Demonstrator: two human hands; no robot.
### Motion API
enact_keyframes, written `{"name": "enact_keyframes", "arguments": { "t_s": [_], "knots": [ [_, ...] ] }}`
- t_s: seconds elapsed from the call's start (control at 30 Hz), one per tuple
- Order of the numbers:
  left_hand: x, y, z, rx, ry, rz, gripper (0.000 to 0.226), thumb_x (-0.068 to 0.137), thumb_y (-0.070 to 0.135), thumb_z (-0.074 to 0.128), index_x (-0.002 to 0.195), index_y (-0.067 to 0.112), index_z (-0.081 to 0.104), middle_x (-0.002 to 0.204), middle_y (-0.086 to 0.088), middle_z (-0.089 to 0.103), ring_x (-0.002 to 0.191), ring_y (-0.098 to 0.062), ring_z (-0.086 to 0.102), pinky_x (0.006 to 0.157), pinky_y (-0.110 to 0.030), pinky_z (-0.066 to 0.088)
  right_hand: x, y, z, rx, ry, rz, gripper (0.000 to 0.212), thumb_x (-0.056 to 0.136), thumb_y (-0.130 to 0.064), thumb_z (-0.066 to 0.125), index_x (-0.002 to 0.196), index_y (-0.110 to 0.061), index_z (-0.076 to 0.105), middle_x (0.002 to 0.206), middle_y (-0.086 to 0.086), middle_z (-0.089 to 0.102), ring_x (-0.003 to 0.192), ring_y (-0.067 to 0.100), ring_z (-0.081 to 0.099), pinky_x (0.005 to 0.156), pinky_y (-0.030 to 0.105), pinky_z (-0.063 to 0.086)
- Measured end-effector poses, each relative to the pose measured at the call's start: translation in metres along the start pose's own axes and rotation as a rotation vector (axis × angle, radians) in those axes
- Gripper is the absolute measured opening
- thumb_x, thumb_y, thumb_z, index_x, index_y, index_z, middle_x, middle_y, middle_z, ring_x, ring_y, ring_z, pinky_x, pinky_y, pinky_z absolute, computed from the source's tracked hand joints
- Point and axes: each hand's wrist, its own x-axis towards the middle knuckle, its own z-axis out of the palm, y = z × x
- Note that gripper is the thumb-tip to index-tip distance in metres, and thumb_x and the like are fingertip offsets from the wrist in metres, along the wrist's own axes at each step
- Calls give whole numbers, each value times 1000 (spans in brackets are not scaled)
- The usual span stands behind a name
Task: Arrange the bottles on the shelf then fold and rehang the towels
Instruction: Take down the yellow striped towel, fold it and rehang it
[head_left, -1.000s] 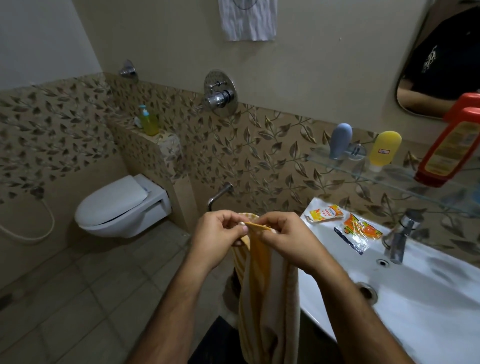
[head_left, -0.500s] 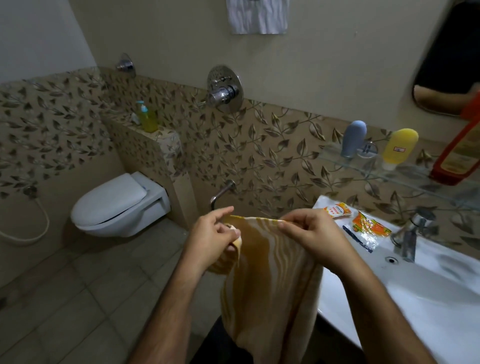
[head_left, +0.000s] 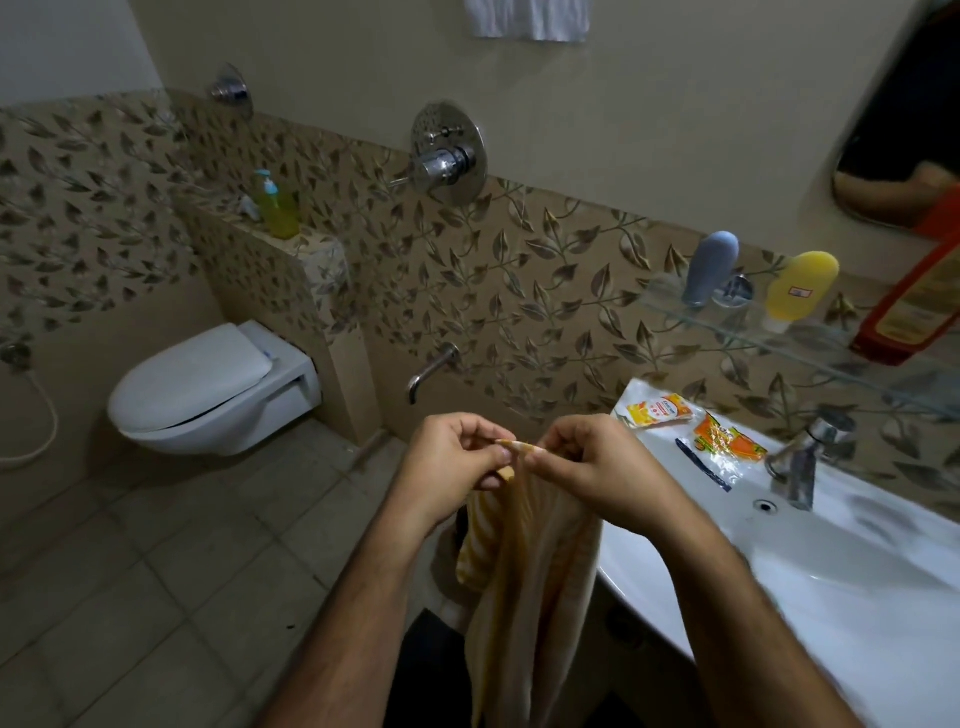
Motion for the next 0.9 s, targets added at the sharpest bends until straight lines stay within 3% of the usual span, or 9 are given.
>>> {"name": "enact_keyframes", "arguments": {
  "t_s": [0.1, 0.23, 0.33, 0.4, 0.5, 0.6, 0.7, 0.8, 0.9],
  "knots": [
    [9, -1, -12, 20, 183, 23, 19, 83, -6, 66, 81, 12, 71, 73, -8, 69, 56, -1, 63, 54, -16, 54, -11, 6, -8, 144, -70, 113, 24, 87, -30, 73, 77, -9, 69, 65, 12, 67, 58, 11, 55, 55, 27, 39],
    [19, -5, -41, 82, 310, 8, 14, 83, -2, 68, 85, 11, 73, 75, -9, 70, 56, -4, 64, 54, -16, 55, -29, 6, -34, 205, -95, 169, 17, 86, -23, 73, 76, -9, 71, 60, -1, 62, 57, 7, 52, 53, 19, 38],
    [13, -1, -41, 106, 195, -28, 19, 84, -2, 68, 100, 8, 71, 68, -3, 67, 56, -2, 62, 54, -17, 55, -23, -3, -42, 166, -7, 95, 12, 88, -19, 72, 79, -11, 73, 65, 5, 65, 60, 8, 53, 54, 18, 38],
    [4, 4, -35, 25, 43, -11, 40, 84, -4, 68, 117, 18, 62, 55, 7, 59, 57, -1, 59, 58, -21, 58, -13, -9, -38, 73, 39, 27, 11, 88, -20, 72, 79, -13, 73, 66, 12, 65, 60, 9, 51, 54, 23, 38],
    [-6, 15, -25, -89, -152, -2, 56, 83, -4, 69, 127, 28, 53, 65, -2, 61, 66, -8, 61, 60, -22, 58, 1, -14, -24, -39, 88, -28, 12, 87, -23, 71, 77, -17, 71, 59, -1, 61, 55, 3, 48, 54, 26, 37],
    [-8, 19, -14, -101, -222, 21, 40, 85, -3, 66, 119, 20, 63, 65, -3, 59, 63, -7, 60, 56, -19, 56, 7, -20, -15, -66, 79, -64, 19, 87, -24, 71, 70, -27, 64, 50, -15, 52, 51, 2, 47, 50, 15, 30],
    [-5, 19, -7, -50, -188, 42, 18, 86, -3, 66, 99, 9, 70, 74, -9, 63, 62, -4, 62, 53, -18, 54, 6, -23, -12, -82, 48, -98, 17, 87, -27, 72, 72, -29, 64, 53, -11, 51, 53, 2, 47, 50, 17, 31],
    [-4, 18, -5, -65, -127, 18, 11, 85, -4, 67, 88, 7, 69, 76, -9, 68, 61, -5, 64, 52, -17, 54, 3, -22, -14, -78, 47, -73, 15, 86, -30, 73, 73, -25, 67, 52, -10, 52, 51, 2, 48, 49, 16, 31],
    [4, 18, -10, -49, 41, 23, 12, 84, -3, 68, 84, 9, 70, 72, -6, 68, 58, -3, 64, 51, -15, 54, -5, -17, -19, -9, 14, 22, 14, 87, -29, 72, 78, -18, 71, 64, 0, 67, 56, 8, 58, 54, 29, 44]
  ]
}}
